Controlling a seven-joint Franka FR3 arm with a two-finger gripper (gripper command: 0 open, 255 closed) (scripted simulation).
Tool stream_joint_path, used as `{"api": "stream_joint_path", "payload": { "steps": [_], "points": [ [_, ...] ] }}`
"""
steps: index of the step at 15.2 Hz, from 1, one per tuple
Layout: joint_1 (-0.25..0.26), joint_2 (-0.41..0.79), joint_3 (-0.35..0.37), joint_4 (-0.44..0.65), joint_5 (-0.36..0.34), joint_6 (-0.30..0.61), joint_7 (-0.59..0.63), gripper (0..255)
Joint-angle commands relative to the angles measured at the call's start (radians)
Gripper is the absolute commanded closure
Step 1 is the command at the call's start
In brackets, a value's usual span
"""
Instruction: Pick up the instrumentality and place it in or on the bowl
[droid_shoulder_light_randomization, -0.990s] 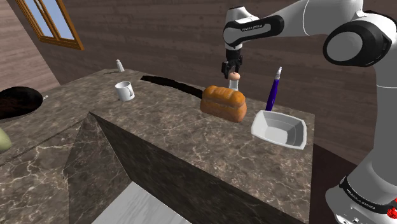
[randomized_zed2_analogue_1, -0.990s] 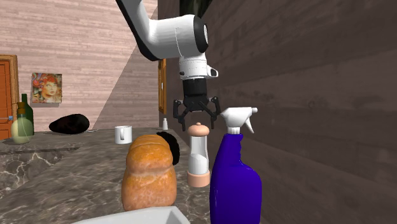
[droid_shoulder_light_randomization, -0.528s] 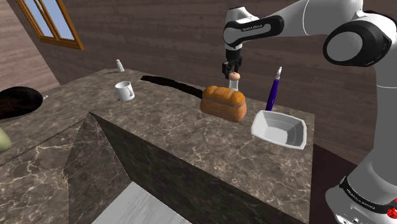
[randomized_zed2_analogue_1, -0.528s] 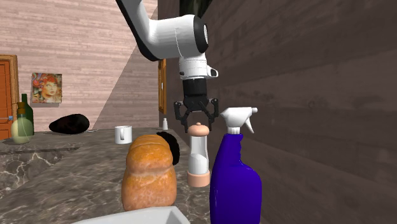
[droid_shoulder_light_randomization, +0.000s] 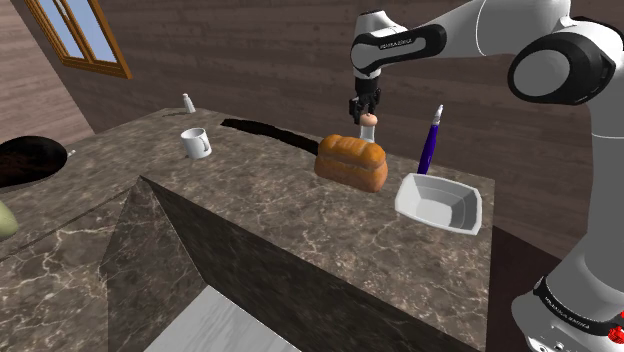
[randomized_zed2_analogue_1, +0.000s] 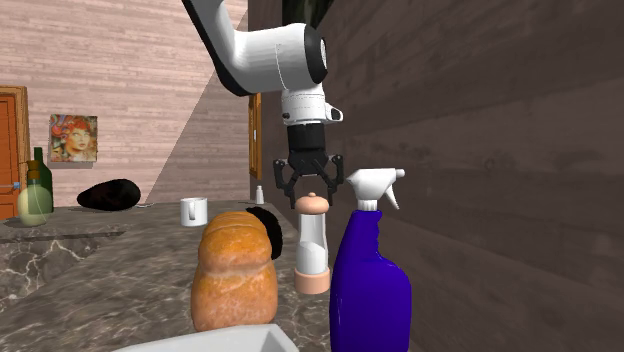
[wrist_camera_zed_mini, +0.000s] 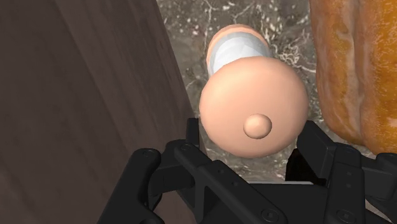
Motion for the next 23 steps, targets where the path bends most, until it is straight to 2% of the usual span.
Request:
{"api": "stream_joint_path", "payload": {
  "steps": [1,14,23],
  "points": [
    [0.000,0.000,0.000,0.000,0.000,0.000,0.000,255],
    [0.001,0.016,0.000,0.200,0.003,-0.184,-0.012,255],
    [0.001,0.078,-0.001,0.422,0.005,-0.344,-0.023,255]
  ]
}}
